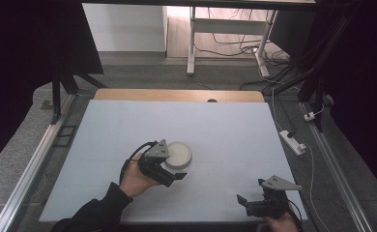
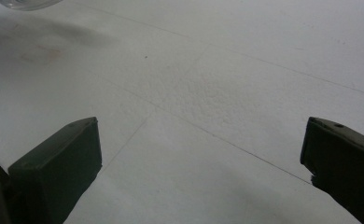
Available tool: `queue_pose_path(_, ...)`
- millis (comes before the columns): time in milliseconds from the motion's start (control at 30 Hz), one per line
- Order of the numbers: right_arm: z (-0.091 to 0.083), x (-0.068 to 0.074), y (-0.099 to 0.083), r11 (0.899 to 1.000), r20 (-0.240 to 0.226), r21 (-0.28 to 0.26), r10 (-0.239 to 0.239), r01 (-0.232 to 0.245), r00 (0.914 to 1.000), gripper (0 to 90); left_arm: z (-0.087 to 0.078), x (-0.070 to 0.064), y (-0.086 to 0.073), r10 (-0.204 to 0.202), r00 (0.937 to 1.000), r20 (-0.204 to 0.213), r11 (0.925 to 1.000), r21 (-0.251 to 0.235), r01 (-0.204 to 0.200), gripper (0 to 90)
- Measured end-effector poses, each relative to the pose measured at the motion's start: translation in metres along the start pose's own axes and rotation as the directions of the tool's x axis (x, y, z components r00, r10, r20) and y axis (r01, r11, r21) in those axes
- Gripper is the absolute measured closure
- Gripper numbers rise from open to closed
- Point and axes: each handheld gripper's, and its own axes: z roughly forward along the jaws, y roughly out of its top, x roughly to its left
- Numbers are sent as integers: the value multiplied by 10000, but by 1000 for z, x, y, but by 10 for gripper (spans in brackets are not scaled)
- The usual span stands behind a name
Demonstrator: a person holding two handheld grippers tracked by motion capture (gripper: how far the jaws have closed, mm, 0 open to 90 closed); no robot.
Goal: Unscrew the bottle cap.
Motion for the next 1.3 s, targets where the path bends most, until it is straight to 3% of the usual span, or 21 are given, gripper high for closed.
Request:
queue_pose_path(367, -3, 7, 7, 9982, -242, -595, 7, -21, 9997, 0, 0, 1, -1, -26, 10000, -47, 10000, -25, 26, 74)
queue_pose_path(667, -3, 22, 20, 9935, -661, -1039, -537, 467, 9964, 0, 0, 1, -2, 10, 10000, -48, 10000, -25, -10, 74)
queue_pose_path(867, -1, 31, 32, 9893, -1373, -1239, -938, 769, 9861, 0, -1, 1, -3, 44, 10000, 1, 10000, -79, -44, 74)
queue_pose_path(1033, 2, 35, 43, 9886, -1817, -1342, -923, 683, 9790, 0, 0, 1, -3, 55, 10000, -16, 10000, -62, -55, 74)
queue_pose_path(1167, 5, 40, 52, 9848, -1912, -1515, -1136, 851, 9749, 0, 0, 1, -3, 84, 10000, -20, 10000, -7, -84, 74)
queue_pose_path(1300, 8, 47, 63, 9777, -2162, -1771, -1507, 1131, 9646, 0, 1, 1, -3, 65, 10000, -2, 10000, -5, -65, 74)
